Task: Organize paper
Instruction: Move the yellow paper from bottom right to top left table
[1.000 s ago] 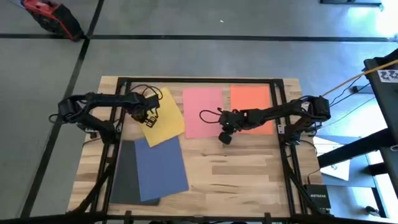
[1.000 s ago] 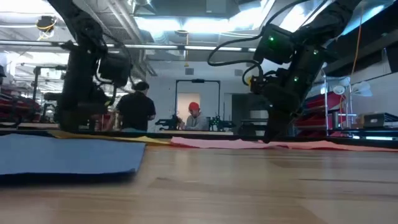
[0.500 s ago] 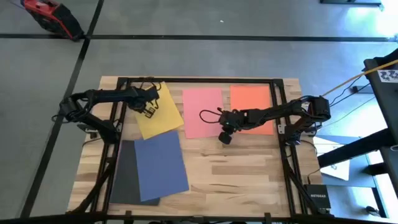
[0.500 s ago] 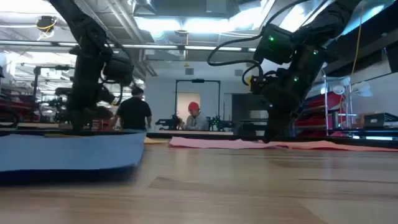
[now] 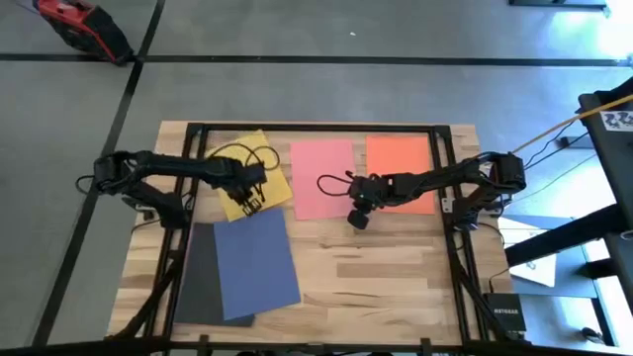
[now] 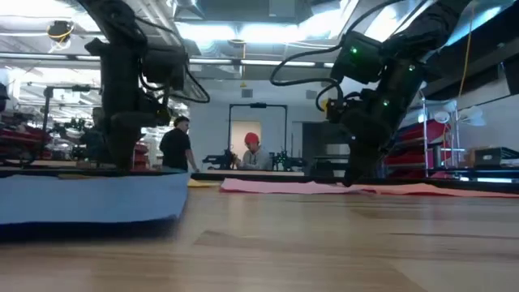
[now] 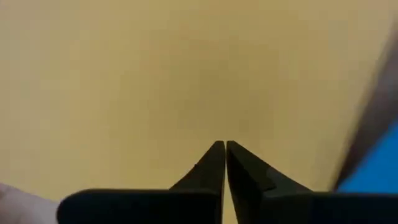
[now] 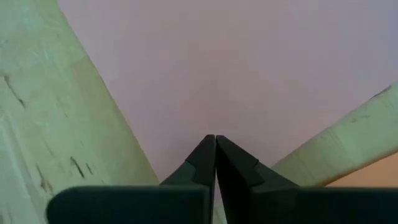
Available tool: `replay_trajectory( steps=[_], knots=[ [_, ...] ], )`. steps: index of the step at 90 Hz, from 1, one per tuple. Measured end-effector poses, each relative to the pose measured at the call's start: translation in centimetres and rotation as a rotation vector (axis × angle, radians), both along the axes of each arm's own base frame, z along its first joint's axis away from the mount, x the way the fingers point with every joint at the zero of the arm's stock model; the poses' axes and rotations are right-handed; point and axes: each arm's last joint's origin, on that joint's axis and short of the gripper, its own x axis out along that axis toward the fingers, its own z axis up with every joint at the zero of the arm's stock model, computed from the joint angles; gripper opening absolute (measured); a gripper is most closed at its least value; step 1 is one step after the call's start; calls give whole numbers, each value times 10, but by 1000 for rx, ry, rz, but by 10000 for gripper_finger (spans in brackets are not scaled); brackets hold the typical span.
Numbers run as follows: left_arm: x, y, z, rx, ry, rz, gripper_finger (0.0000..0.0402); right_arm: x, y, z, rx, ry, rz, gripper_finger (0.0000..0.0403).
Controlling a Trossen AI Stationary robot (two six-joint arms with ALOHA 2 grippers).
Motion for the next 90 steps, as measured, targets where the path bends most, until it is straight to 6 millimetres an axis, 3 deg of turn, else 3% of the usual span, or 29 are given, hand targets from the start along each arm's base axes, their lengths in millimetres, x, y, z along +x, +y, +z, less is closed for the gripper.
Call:
replay_trajectory(
  steps=[13, 44, 77, 90],
  knots=[
    [3, -13, -4, -7, -22, -43, 0, 0, 0, 0, 0, 0, 0, 0],
    [-21, -28, -23, -71, 120, -29, 0, 0, 0, 0, 0, 0, 0, 0],
    [-29, -27, -17, 9, 262, 12, 0, 0, 0, 0, 0, 0, 0, 0],
    [-21, -24, -10, 48, 209, 65, 0, 0, 0, 0, 0, 0, 0, 0]
  ],
)
